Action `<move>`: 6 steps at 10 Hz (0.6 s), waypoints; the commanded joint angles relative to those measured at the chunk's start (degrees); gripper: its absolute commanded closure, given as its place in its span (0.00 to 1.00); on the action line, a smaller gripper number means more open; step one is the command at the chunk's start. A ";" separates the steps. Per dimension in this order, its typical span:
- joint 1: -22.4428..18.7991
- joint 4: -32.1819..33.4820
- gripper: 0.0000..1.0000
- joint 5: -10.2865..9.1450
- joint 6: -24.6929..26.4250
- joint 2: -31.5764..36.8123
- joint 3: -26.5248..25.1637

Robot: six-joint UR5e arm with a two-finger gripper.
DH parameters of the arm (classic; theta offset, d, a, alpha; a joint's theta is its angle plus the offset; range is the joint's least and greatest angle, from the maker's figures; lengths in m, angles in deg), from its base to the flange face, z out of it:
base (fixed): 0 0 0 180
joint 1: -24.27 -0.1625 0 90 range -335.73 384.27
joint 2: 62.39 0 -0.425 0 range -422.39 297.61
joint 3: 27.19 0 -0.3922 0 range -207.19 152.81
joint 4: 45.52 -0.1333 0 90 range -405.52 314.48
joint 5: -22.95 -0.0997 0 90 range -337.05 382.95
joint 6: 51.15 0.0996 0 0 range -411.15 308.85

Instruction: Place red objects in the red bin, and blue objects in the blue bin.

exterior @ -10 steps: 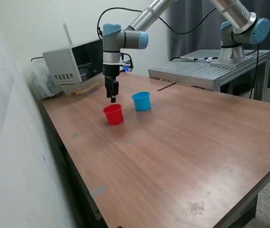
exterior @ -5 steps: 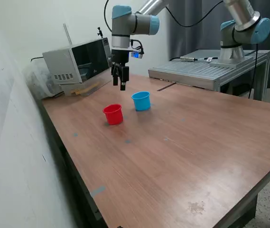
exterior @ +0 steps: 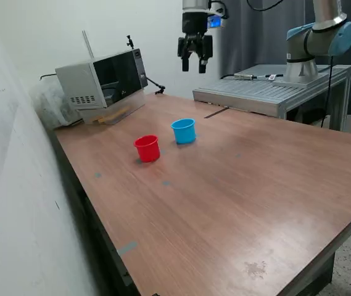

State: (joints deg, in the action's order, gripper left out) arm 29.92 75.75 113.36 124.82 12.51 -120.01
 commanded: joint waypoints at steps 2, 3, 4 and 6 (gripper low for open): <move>-3.62 -14.79 0.00 0.56 1.47 14.36 -2.63; -4.50 -19.71 0.00 1.52 3.05 16.91 -2.72; -5.56 -24.98 0.00 2.40 5.24 18.42 -2.89; -10.46 -34.13 0.00 2.49 6.40 23.15 -2.89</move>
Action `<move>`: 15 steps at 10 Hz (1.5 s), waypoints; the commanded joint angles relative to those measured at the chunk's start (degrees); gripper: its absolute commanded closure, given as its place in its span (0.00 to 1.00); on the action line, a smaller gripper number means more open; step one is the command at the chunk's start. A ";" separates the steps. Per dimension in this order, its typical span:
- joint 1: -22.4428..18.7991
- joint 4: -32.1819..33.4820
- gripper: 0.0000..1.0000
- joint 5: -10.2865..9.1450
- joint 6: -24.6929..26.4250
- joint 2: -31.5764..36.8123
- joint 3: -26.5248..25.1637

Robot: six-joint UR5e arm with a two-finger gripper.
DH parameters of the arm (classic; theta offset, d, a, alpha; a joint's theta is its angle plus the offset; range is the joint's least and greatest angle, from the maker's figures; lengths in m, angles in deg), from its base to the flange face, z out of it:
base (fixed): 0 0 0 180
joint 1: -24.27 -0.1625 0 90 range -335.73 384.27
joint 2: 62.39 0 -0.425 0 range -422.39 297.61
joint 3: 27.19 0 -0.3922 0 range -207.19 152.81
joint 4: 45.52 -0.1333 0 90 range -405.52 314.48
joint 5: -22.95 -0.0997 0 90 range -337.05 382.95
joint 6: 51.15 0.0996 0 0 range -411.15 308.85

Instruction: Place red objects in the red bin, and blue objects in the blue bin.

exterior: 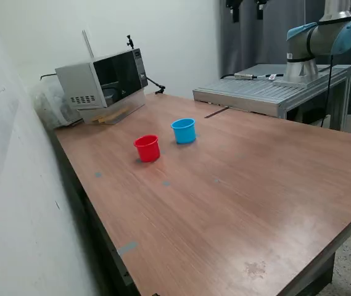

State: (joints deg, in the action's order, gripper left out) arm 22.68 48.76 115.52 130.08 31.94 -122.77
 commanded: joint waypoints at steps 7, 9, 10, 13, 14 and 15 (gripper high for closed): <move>-4.82 -26.17 0.00 -0.11 0.88 6.48 -2.33; -2.91 -26.26 0.00 0.06 0.71 6.48 -2.68; -0.98 -26.26 0.00 0.06 0.70 6.48 -2.77; -0.26 -26.26 0.00 0.06 0.70 6.48 -2.95; -0.26 -26.26 0.00 0.06 0.70 6.48 -2.86; -0.26 -26.26 0.00 0.06 0.70 6.48 -2.86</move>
